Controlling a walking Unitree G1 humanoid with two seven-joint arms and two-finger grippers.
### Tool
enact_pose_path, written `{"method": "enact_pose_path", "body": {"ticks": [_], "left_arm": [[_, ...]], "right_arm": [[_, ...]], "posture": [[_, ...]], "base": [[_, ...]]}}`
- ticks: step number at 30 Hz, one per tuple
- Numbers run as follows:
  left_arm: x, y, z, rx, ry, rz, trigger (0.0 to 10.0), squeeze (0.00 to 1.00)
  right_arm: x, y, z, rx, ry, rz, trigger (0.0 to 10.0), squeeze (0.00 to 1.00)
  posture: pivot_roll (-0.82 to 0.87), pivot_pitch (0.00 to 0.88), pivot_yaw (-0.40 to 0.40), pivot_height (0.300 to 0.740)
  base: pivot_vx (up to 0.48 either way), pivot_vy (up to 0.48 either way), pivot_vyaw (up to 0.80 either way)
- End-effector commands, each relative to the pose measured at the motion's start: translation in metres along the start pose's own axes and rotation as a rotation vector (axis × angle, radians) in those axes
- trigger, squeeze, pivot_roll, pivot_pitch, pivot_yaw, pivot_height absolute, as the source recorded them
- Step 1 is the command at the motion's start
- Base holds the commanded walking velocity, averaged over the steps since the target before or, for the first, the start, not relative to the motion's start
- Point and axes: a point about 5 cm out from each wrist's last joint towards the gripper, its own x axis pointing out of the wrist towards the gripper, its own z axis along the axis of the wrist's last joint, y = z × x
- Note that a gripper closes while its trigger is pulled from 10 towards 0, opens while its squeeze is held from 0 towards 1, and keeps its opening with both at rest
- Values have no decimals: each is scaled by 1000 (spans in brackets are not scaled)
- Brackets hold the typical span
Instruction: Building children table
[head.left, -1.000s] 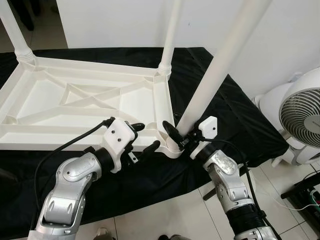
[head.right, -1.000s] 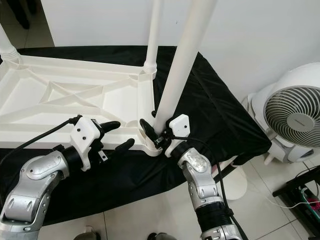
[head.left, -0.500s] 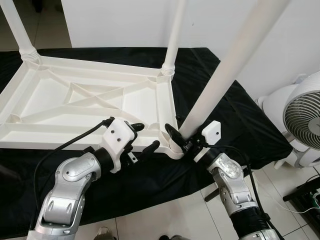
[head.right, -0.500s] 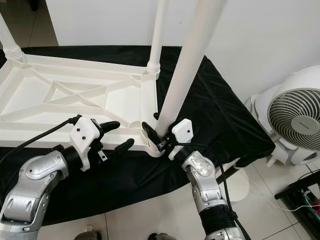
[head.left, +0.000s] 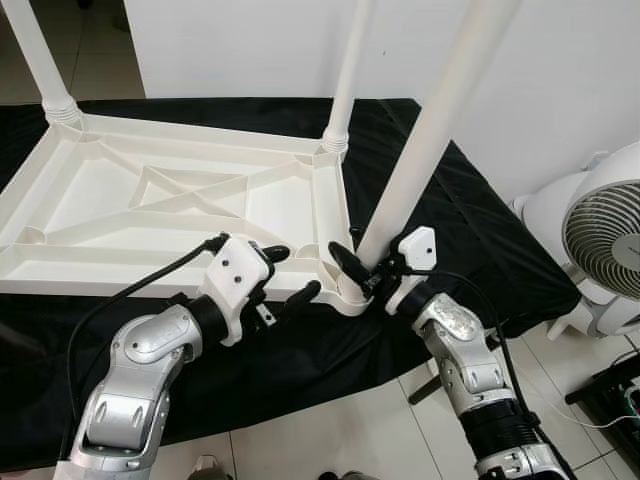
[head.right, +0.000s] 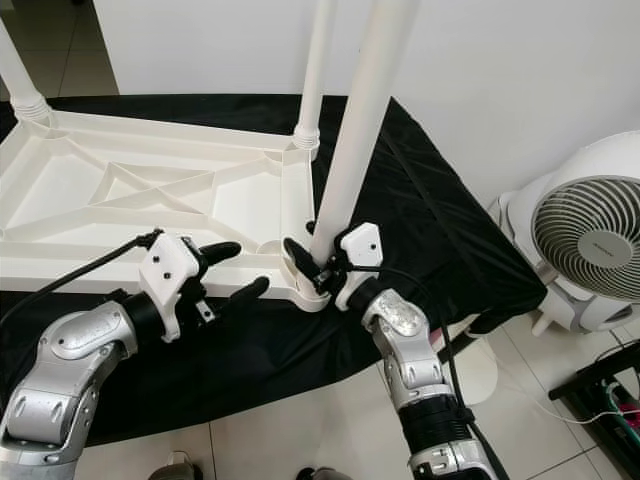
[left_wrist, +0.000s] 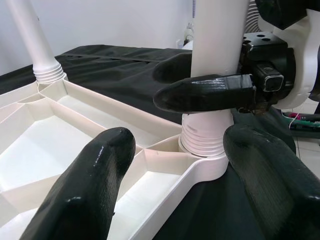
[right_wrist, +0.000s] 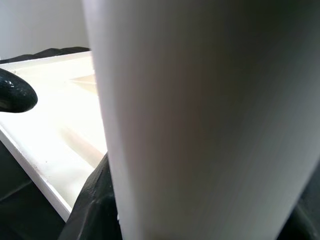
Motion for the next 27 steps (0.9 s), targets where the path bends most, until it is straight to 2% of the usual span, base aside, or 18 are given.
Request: {"method": "enact_pose_path", "body": {"ticks": [1, 7, 9, 22, 24, 25, 27], "left_arm": [[0, 2, 3, 8, -6, 75, 10000, 0], [-1, 2, 4, 12, -4, 79, 10000, 0], [-2, 3, 4, 15, -4, 79, 10000, 0], [-4, 3, 5, 20, -2, 74, 10000, 0], [-4, 3, 5, 22, -1, 74, 10000, 0], [-4, 4, 5, 22, 0, 75, 10000, 0], [-4, 4, 6, 22, 1, 75, 10000, 0]], "right_arm": [[-13, -4, -29, 52, 167, -30, 10000, 0], [-13, -9, -31, 118, 184, -63, 10000, 0], [-13, -13, -32, 179, 175, -100, 10000, 0], [-26, -20, -29, 262, 74, -207, 10000, 0], [-28, -20, -28, 264, 52, -226, 10000, 0], [-33, -15, -28, 184, 36, -222, 10000, 0], [-34, -13, -28, 155, 31, -216, 10000, 0]], "posture": [[128, 94, -108, 740], [129, 89, -108, 740], [131, 87, -108, 740], [127, 90, -104, 740], [127, 92, -102, 740], [126, 97, -98, 740], [126, 99, -98, 740]], "base": [[0, 0, 0], [0, 0, 0], [0, 0, 0], [0, 0, 0], [0, 0, 0], [0, 0, 0], [0, 0, 0]]}}
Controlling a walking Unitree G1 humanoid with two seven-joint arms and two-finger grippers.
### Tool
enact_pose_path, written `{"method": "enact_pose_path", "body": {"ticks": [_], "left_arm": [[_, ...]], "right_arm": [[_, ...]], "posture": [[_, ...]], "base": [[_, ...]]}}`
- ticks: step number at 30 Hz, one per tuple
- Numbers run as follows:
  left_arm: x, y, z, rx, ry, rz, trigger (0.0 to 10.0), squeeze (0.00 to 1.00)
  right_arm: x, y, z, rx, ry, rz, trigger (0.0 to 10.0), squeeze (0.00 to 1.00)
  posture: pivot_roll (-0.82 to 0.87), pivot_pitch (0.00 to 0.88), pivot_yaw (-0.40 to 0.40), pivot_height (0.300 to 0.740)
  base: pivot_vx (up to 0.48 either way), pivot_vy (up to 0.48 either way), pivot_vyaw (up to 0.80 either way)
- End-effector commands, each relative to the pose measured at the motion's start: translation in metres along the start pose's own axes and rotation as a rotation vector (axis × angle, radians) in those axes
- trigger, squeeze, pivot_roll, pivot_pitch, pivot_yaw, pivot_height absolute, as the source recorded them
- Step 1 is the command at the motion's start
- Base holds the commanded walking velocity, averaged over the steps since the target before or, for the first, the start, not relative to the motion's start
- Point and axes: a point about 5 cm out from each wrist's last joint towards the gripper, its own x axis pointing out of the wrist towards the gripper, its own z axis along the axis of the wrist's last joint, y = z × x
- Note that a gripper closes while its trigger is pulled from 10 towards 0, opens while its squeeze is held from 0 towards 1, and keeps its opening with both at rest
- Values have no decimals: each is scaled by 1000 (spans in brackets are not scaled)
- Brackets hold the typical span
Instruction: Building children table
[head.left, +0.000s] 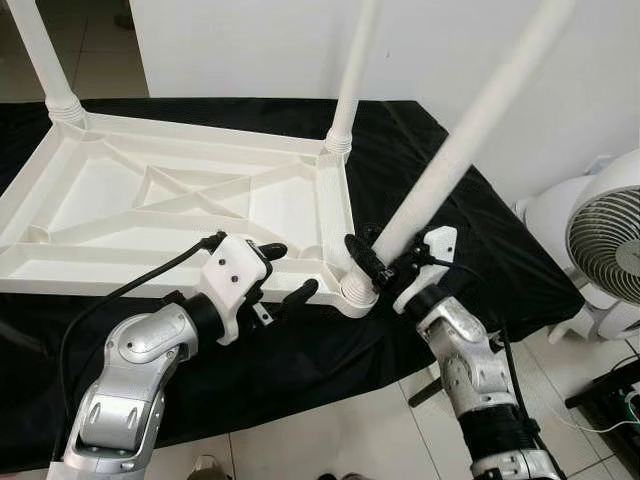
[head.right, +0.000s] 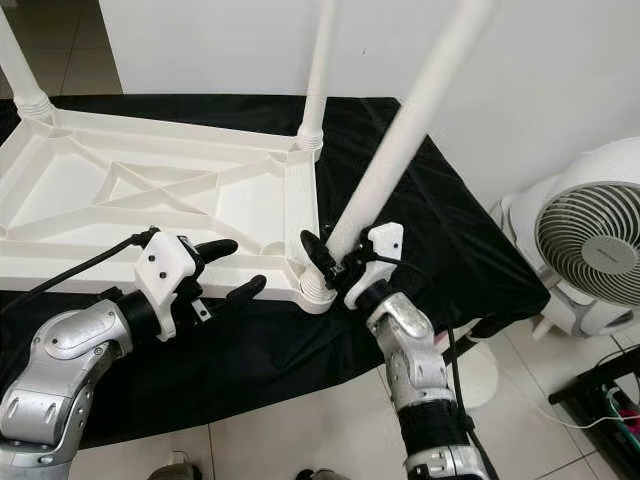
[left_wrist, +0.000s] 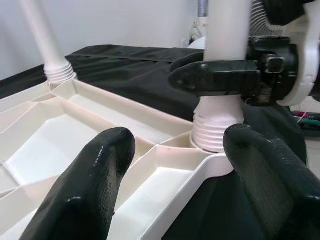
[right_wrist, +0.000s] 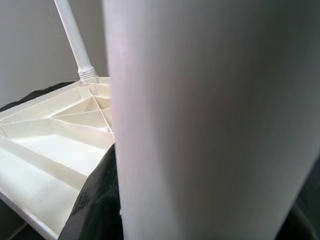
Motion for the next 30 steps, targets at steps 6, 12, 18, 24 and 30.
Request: {"method": "enact_pose_path", "body": {"ticks": [6, 12, 18, 24, 30], "left_arm": [[-1, 4, 2, 1, 0, 72, 10000, 0], [-2, 5, 3, 3, 0, 76, 10000, 0], [-3, 7, 4, 4, 1, 88, 10000, 0], [-4, 7, 4, 5, 1, 91, 10000, 0], [-4, 9, 5, 8, 2, 95, 10000, 0]], "right_arm": [[-19, -1, -23, -127, 123, -25, 10000, 0], [-19, 7, -29, -212, 185, 48, 10000, 0], [-23, 13, -35, -258, 238, 144, 10000, 0], [-25, 19, -36, -310, 242, 216, 10000, 0], [-24, 9, -39, -236, 277, 144, 10000, 0]], "posture": [[125, 102, -95, 740], [126, 111, -92, 740], [125, 119, -94, 740], [126, 119, -93, 740], [127, 117, -94, 740]], "base": [[0, 0, 0], [0, 0, 0], [0, 0, 0], [0, 0, 0], [0, 0, 0]]}}
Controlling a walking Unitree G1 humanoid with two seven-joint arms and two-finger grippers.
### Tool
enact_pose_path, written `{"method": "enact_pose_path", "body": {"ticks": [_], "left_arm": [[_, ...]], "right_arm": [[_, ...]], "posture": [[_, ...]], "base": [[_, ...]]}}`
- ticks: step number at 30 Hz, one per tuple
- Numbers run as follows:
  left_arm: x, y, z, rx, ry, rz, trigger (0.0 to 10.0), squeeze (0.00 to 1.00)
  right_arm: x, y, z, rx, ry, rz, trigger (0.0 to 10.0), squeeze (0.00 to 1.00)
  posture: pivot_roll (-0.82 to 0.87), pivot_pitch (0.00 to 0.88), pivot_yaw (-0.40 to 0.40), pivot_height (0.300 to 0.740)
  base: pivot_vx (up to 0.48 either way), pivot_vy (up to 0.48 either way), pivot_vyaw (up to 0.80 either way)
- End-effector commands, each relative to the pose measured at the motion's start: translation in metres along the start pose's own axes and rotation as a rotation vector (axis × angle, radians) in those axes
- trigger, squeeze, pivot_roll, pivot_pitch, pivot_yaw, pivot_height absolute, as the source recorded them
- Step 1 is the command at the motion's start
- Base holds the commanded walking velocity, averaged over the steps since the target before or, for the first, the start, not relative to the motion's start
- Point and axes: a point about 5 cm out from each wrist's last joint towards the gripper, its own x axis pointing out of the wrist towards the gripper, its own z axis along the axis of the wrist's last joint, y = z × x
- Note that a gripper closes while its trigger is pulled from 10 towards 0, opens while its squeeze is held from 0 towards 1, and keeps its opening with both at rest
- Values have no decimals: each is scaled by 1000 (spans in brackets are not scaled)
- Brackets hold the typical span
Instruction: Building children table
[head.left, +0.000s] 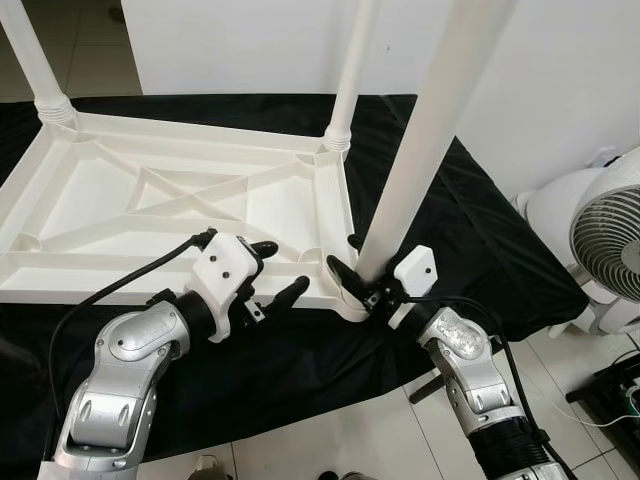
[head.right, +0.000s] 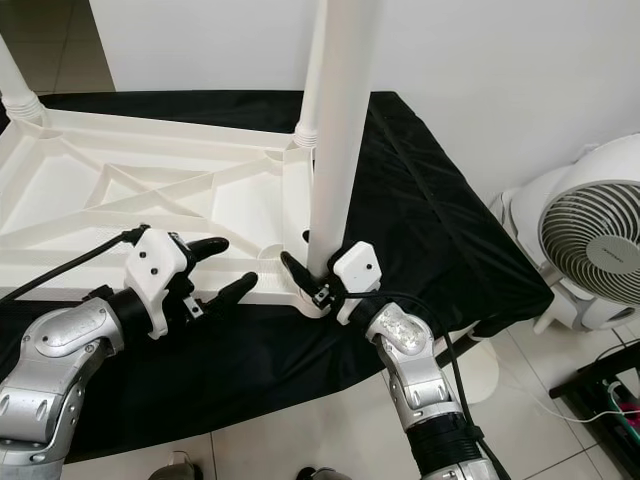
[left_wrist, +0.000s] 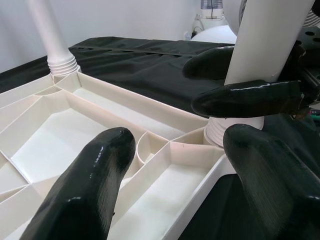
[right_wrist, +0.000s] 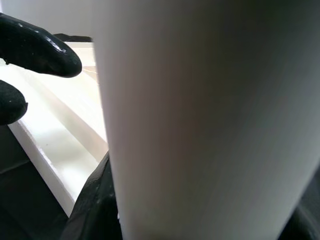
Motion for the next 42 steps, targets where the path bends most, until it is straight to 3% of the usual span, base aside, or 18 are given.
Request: {"method": "enact_pose_path", "body": {"ticks": [1, 7, 12, 23, 24, 26, 27, 34, 39, 40, 42], "left_arm": [[0, 3, 5, 6, -16, 76, 10000, 0], [0, 4, 6, 12, -16, 80, 10000, 0], [-1, 5, 6, 14, -16, 83, 10000, 0], [-2, 6, 7, 16, -17, 85, 10000, 0], [-2, 6, 8, 18, -17, 85, 10000, 0], [-2, 6, 8, 18, -17, 85, 10000, 0], [-2, 5, 8, 19, -19, 84, 10000, 0], [-2, 5, 9, 22, -21, 84, 10000, 0], [-2, 4, 9, 22, -20, 83, 10000, 0], [-2, 4, 9, 22, -21, 83, 10000, 0], [-2, 4, 9, 22, -21, 83, 10000, 0]], "right_arm": [[-19, 3, -40, 120, 216, -27, 10000, 0], [-24, 0, -54, 201, 320, -48, 10000, 0], [-25, -4, -60, 273, 348, -92, 10000, 0], [-27, -10, -59, 340, 322, -126, 10000, 0], [-27, -11, -59, 386, 312, -141, 10000, 0], [-27, -11, -59, 386, 312, -141, 10000, 0], [-29, -15, -60, 478, 284, -193, 10000, 0], [-31, -20, -64, 580, 269, -269, 10000, 0], [-32, -18, -65, 522, 286, -261, 10000, 0], [-31, -16, -62, 419, 291, -233, 10000, 0], [-31, -16, -62, 419, 291, -233, 10000, 0]], "posture": [[127, 117, -94, 740], [129, 116, -95, 740], [131, 115, -96, 740], [130, 117, -97, 740], [130, 116, -98, 740], [130, 116, -98, 740], [132, 113, -100, 740], [134, 112, -100, 740], [131, 112, -99, 740], [131, 109, -100, 740], [131, 109, -100, 740]], "base": [[0, 0, 0], [0, 0, 0], [0, 0, 0], [0, 0, 0], [0, 0, 0], [0, 0, 0], [0, 0, 0], [0, 0, 0], [0, 0, 0], [0, 0, 0], [0, 0, 0]]}}
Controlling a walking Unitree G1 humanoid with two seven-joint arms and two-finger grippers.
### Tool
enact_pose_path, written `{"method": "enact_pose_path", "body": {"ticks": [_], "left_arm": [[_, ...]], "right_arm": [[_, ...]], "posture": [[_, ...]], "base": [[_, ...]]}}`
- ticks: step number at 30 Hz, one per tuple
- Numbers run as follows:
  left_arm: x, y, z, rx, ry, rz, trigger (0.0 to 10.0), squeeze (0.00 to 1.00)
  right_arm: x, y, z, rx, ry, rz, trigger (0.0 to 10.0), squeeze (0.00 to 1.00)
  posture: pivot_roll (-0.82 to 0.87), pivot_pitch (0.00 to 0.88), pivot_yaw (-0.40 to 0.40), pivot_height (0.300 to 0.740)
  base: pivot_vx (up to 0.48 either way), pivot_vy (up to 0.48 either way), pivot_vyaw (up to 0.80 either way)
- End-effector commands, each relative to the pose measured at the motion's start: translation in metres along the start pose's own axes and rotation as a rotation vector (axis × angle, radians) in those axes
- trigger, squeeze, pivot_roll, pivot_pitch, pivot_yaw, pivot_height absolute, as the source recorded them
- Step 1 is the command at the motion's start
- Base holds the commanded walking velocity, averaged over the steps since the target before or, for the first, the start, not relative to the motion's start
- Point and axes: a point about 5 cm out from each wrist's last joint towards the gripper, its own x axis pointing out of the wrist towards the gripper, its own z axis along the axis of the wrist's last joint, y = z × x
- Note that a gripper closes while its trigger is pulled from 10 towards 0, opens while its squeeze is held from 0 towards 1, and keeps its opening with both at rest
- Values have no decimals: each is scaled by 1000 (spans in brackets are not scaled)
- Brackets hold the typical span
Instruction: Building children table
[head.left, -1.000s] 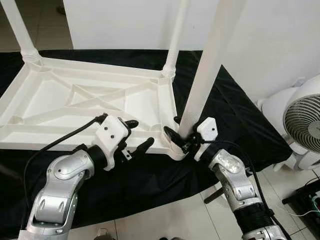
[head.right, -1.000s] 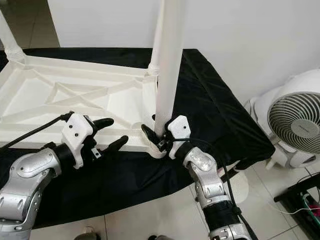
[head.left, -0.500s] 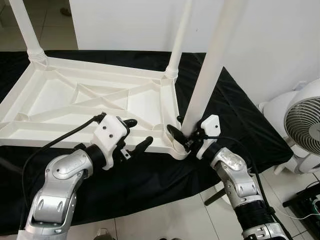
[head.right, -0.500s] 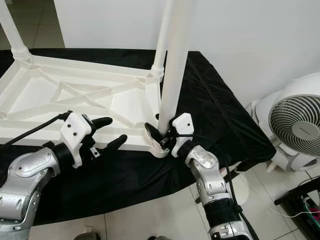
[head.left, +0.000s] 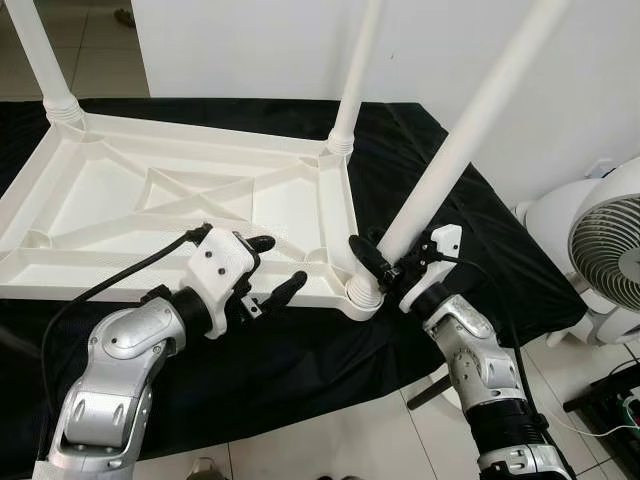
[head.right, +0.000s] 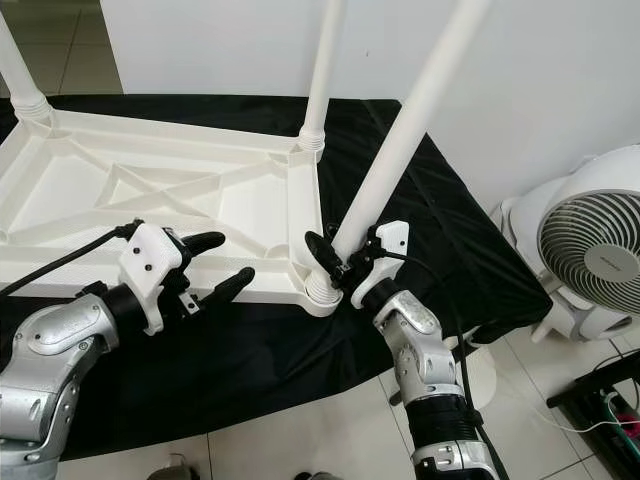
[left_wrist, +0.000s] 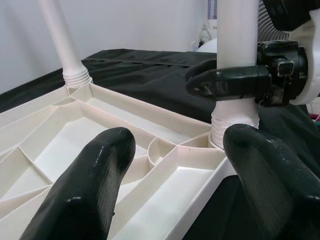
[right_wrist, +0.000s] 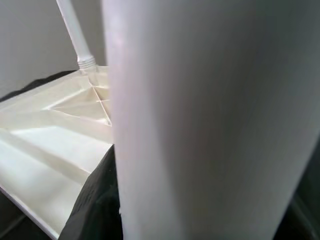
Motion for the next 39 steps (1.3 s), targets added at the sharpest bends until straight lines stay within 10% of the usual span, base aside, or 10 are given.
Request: {"method": "enact_pose_path", "body": {"ticks": [1, 39], "left_arm": [[1, 2, 2, -3, -4, 72, 10000, 0], [-2, 3, 2, -9, 3, 81, 10000, 0]], "right_arm": [[-28, -10, -48, -9, 241, -97, 10000, 0], [-40, 15, -58, -334, 229, 72, 10000, 0]], "posture": [[131, 109, -101, 740], [122, 133, -97, 740]], "base": [[0, 0, 0], [0, 0, 0]]}}
